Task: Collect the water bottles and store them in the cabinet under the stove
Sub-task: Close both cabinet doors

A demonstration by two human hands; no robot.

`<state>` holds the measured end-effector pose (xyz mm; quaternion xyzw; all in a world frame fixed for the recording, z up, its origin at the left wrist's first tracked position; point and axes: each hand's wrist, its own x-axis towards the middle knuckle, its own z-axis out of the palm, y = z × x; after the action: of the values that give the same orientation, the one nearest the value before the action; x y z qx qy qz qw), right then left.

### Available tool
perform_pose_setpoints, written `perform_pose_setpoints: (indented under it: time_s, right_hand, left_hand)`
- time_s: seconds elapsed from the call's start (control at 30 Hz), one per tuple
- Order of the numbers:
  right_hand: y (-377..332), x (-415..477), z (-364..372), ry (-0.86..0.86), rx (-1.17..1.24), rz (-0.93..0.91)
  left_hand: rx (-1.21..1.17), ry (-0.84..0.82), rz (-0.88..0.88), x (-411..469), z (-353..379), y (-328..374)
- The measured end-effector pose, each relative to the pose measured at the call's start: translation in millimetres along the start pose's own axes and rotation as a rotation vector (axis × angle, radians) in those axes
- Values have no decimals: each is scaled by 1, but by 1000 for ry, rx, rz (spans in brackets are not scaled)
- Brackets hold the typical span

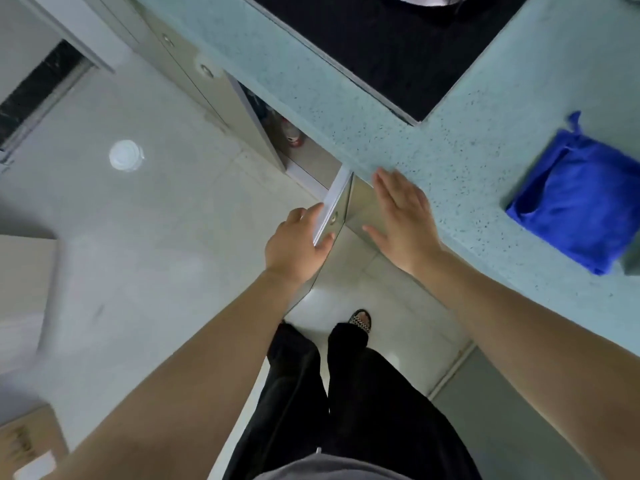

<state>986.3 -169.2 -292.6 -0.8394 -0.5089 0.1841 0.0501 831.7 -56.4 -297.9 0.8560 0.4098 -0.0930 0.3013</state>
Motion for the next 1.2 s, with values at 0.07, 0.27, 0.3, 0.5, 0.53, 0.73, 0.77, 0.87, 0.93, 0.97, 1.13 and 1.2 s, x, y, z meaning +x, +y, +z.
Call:
perform_pose_setpoints:
  time_s: [0.07,0.27,0.3,0.5,0.53,0.73,0.77,0.87,0.93,0.97,1.13,1.2]
  right_hand:
    - [7,1,1,19,6,-17]
    - [21,4,5,61,29,-77]
    - [22,4,6,68,33,-83]
    - [31,11,9,197,74,-109]
    - [33,14,9,224,89,-108]
    - [35,24,13,333,161,-81]
    - [34,25,14,344,162,-73]
    - [21,33,13,375,145,-45]
    - [6,46,10,361,146,-6]
    - [-3,53,8,344,150,14]
    - [-44,90,-1,260,142,188]
    - [-61,107,-1,264,132,243]
  left_hand:
    - [-24,4,-27,0,10,-4]
    - [-30,82,-98,4,23,-16]
    - [-24,93,-98,4,24,-16]
    - [-26,114,-113,8,17,-26]
    - [-23,117,-114,10,14,-31]
    - [9,180,-85,32,-12,-59]
    - [9,189,-79,38,-18,-64]
    - [15,193,-24,60,-36,-80]
    - [14,186,-1,79,-50,-89]
    - [11,183,11,89,-58,-93]
    - [-9,117,179,146,-91,-101]
    - [3,101,235,168,-105,-105]
